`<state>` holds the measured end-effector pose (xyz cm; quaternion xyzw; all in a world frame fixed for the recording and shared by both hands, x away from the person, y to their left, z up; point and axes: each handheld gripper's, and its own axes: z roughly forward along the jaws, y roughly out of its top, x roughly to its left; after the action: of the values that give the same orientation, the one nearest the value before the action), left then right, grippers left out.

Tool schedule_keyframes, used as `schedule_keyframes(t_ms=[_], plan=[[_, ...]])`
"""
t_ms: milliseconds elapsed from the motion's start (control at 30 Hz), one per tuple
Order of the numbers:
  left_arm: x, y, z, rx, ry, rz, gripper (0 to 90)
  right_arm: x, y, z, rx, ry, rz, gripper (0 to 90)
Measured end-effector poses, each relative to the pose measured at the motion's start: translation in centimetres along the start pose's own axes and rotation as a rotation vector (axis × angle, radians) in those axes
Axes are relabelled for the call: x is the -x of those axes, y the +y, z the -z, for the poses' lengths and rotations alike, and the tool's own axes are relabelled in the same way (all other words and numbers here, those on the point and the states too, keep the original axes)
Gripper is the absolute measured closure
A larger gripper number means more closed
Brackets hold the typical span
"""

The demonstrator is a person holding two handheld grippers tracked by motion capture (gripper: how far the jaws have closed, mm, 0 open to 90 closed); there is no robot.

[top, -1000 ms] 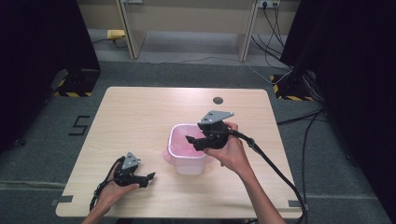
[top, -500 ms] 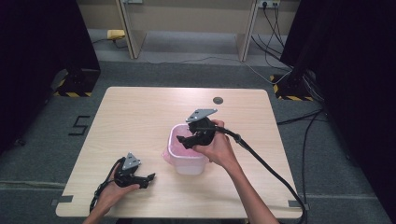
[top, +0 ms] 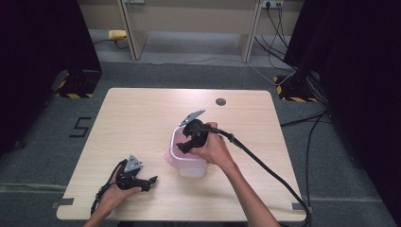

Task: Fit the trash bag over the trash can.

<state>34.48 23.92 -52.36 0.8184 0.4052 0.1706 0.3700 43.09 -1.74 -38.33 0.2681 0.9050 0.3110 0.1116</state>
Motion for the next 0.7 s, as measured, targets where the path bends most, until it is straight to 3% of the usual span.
schedule_keyframes(t_ms=[200,267,500,700], plan=[[0.0,0.0,0.0,0.001,-0.001,-0.001,12.4,0.2,-0.3,-1.0,-0.077,0.010,0.005,34.4],[0.0,0.0,0.0,0.001,0.000,-0.001,12.4,0.1,-0.2,-0.7,-0.072,0.010,0.000,34.3],[0.1,0.0,0.0,0.001,-0.001,-0.002,12.3,-0.3,0.2,2.0,0.069,0.035,0.002,34.9],[0.1,0.0,0.0,0.001,-0.001,-0.001,12.1,-1.4,-0.1,1.7,0.043,0.059,0.041,34.8]])
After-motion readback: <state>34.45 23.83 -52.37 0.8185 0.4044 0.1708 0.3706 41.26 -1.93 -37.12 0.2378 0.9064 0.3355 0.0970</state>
